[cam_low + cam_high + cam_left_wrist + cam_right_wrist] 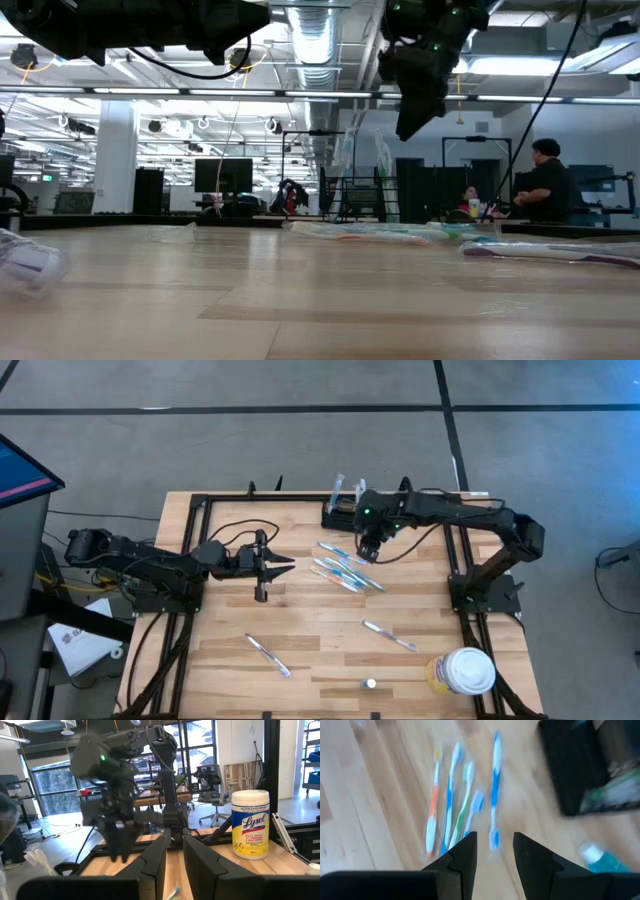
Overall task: Pick & Place toothbrushing station
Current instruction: Put the blue toothbrush into the mesh organizer
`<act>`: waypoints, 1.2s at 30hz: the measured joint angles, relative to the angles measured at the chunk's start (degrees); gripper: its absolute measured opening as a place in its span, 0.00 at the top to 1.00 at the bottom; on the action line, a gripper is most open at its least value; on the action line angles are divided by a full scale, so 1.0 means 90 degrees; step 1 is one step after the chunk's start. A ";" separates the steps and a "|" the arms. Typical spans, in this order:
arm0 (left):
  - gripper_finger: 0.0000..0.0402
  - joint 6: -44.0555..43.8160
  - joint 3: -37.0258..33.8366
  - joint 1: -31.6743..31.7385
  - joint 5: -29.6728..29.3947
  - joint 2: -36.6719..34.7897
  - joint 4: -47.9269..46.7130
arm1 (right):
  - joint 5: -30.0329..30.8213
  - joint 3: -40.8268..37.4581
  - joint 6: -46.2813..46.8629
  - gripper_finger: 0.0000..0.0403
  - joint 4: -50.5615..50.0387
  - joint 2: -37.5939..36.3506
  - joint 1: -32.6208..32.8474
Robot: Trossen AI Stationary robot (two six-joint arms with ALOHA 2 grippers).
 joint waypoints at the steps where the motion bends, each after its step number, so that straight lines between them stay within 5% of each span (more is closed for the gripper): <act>1: 0.84 0.0000 0.0000 -0.0001 0.0000 0.0000 0.0002 | 0.0002 -0.0013 0.0067 0.71 -0.0159 0.0002 0.0026; 14: 0.84 0.0000 0.0000 -0.0002 0.0000 0.0001 -0.0013 | 0.0040 -0.0004 0.0145 0.71 -0.0466 0.1003 0.0539; 21: 0.84 0.0000 0.0000 -0.0002 0.0000 0.0001 -0.0020 | 0.0668 -0.0005 0.0111 0.71 -0.0414 0.1458 0.0545; 36: 0.84 -0.0002 0.0000 -0.0002 0.0000 0.0001 -0.0023 | 0.0954 0.0006 -0.0224 0.71 0.0262 0.1693 0.0482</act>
